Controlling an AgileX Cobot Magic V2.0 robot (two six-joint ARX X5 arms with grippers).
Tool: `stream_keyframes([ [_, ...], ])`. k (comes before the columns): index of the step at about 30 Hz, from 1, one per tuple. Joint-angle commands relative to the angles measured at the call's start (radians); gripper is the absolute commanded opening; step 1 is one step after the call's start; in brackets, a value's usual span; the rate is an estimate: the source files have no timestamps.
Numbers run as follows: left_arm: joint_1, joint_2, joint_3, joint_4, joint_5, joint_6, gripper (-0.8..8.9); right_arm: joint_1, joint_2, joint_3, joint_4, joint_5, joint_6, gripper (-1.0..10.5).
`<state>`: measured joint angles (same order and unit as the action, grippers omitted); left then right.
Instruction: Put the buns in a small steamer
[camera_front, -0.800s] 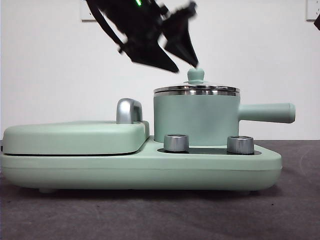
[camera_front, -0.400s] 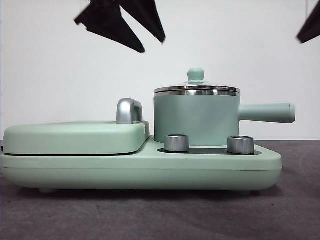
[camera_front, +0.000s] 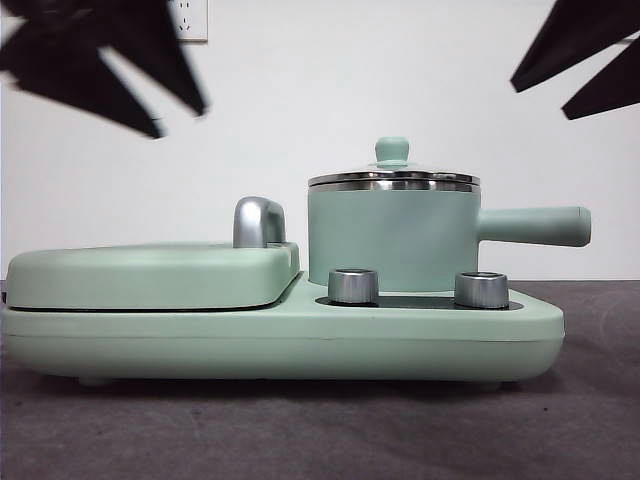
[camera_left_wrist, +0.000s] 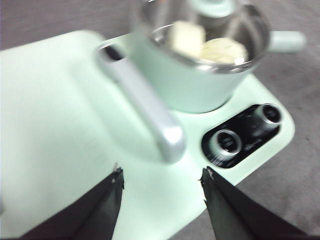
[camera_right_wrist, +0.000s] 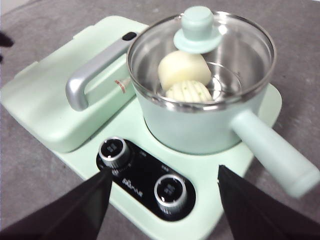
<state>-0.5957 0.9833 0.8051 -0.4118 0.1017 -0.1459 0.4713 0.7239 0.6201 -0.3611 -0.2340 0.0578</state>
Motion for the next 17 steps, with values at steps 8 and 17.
stream_keyframes([
  [8,0.033,-0.109,-0.048,-0.039,-0.007,-0.050,2.35,0.030,0.015,0.010,0.035,-0.026,0.021,3.3],
  [17,0.032,-0.118,-0.048,-0.090,0.000,-0.054,0.08,0.031,-0.002,0.010,0.052,-0.054,0.020,0.2],
])
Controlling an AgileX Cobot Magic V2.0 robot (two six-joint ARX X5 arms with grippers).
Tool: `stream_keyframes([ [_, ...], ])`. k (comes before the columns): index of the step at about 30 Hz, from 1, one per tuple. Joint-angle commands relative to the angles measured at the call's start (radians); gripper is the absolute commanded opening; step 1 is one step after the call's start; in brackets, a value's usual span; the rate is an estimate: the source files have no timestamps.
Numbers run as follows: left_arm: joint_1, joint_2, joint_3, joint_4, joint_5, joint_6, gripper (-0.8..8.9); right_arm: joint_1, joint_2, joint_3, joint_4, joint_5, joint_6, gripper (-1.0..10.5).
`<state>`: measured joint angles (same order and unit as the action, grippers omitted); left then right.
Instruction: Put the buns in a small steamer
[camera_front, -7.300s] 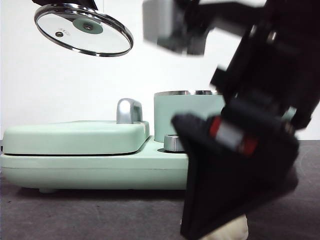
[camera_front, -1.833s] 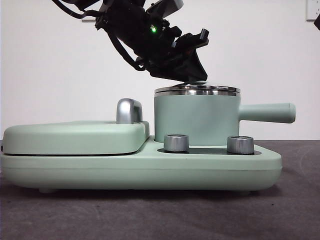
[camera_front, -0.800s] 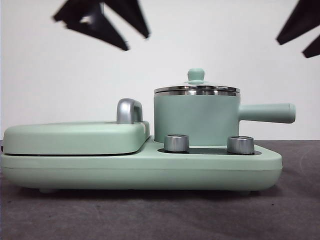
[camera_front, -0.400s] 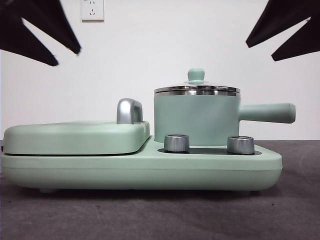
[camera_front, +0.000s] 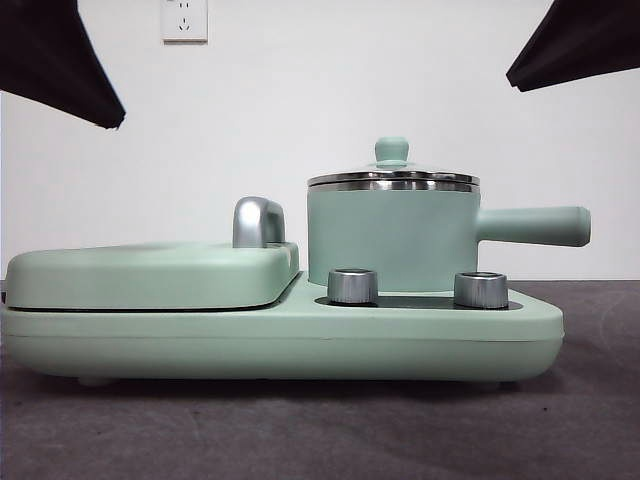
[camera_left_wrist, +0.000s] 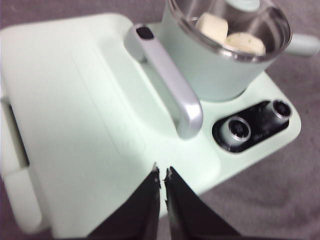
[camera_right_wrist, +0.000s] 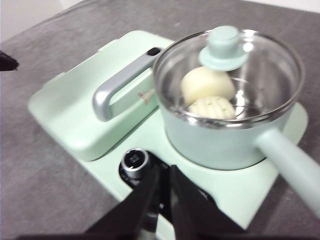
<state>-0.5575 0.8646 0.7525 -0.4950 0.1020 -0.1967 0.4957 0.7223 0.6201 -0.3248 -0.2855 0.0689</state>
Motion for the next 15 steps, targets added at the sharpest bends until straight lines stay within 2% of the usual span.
stream_keyframes([
  [1,-0.006,0.000,0.005,-0.008,0.000,-0.003,0.08,0.006,0.000,0.010,0.021,-0.003,0.009,0.2],
  [10,-0.006,-0.009,0.004,-0.010,0.000,-0.003,0.08,0.006,0.000,0.010,0.064,-0.003,0.009,0.2],
  [12,0.012,-0.043,-0.001,-0.012,-0.006,0.088,0.08,0.006,0.000,0.010,0.064,-0.003,0.009,0.2],
  [15,0.082,-0.144,-0.097,0.134,-0.005,0.106,0.08,0.006,0.000,0.010,0.064,-0.003,0.009,0.2],
])
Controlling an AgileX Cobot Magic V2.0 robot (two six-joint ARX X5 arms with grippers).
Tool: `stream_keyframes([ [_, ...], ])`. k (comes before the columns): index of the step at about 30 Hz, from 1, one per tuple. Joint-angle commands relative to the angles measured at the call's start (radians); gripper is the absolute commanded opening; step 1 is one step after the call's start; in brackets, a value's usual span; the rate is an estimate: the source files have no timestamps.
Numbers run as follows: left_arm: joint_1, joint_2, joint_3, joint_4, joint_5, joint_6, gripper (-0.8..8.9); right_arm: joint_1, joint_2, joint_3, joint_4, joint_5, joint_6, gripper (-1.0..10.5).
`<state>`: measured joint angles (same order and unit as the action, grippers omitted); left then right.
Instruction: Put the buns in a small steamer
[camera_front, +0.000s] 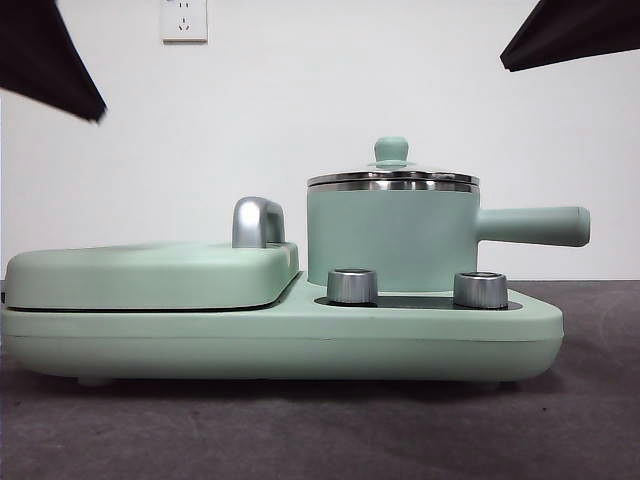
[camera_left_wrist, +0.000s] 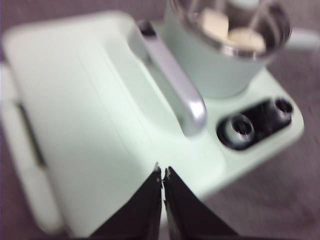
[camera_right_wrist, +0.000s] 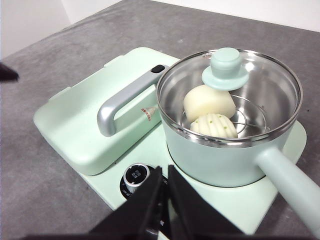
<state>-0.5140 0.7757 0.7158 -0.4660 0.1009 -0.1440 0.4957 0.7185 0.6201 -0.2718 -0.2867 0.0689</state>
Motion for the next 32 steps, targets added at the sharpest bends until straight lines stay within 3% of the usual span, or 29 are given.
stream_keyframes([
  [1,0.073,-0.102,-0.121,0.188,-0.004,0.062,0.08,0.006,0.004,0.010,0.011,-0.001,0.009,0.2],
  [6,0.270,-0.384,-0.429,0.440,-0.005,0.054,0.08,0.006,0.004,0.010,0.011,-0.002,0.009,0.2],
  [14,0.476,-0.738,-0.639,0.353,-0.006,0.077,0.08,0.006,0.004,0.010,0.011,-0.002,0.009,0.2],
  [32,0.503,-0.772,-0.703,0.354,-0.005,0.054,0.08,0.006,0.003,0.010,0.018,-0.002,0.009,0.2],
])
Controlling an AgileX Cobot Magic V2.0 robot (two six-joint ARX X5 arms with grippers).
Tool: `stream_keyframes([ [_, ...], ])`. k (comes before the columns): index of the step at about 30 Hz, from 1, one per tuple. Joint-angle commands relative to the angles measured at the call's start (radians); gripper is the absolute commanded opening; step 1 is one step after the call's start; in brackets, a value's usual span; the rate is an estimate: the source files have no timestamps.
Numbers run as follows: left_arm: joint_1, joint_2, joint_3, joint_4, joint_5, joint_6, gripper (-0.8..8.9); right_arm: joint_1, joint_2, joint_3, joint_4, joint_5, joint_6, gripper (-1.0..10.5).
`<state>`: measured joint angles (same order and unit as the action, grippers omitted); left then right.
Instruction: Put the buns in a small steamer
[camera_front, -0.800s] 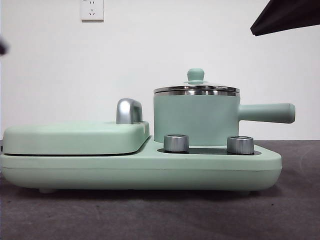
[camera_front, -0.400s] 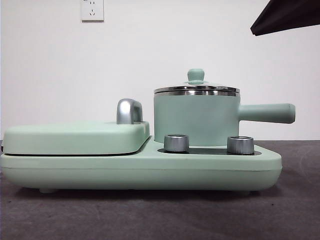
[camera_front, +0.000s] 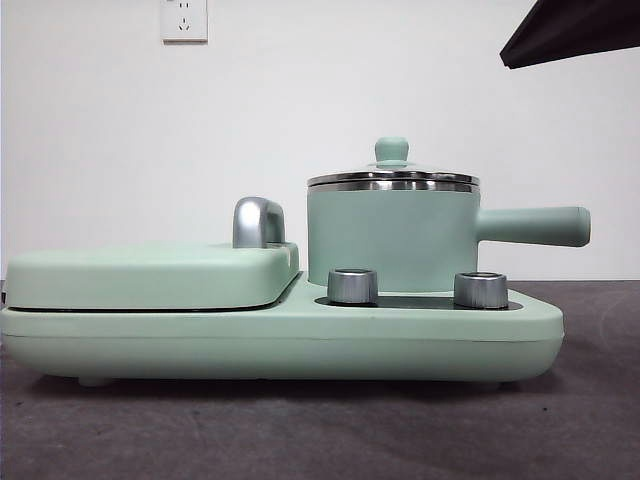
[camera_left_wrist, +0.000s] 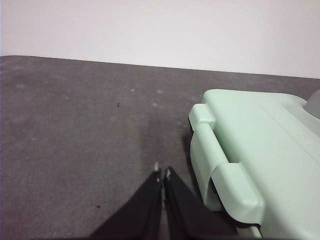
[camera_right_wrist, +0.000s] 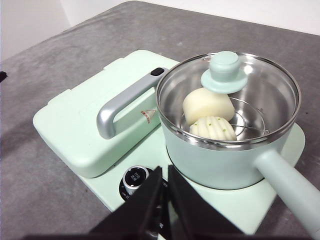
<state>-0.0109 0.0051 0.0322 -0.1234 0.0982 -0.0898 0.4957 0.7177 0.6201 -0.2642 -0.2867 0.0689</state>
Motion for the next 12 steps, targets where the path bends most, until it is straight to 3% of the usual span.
stream_keyframes([
  [1,0.000,-0.002,-0.019,0.012,-0.002,0.000,0.08,0.006,0.004,0.010,0.010,-0.002,0.009,0.2],
  [4,0.000,-0.002,-0.019,0.012,-0.002,0.000,0.08,0.006,0.003,0.010,0.009,0.001,-0.006,0.2],
  [6,0.000,-0.002,-0.019,0.012,-0.002,0.000,0.08,-0.003,-0.025,0.004,-0.001,0.070,-0.094,0.2],
  [8,0.000,-0.002,-0.019,0.012,-0.002,0.000,0.08,-0.019,-0.084,-0.033,0.025,0.159,-0.126,0.2],
  [12,0.000,-0.002,-0.019,0.012,-0.002,0.000,0.08,-0.119,-0.276,-0.193,0.120,0.235,-0.158,0.2],
])
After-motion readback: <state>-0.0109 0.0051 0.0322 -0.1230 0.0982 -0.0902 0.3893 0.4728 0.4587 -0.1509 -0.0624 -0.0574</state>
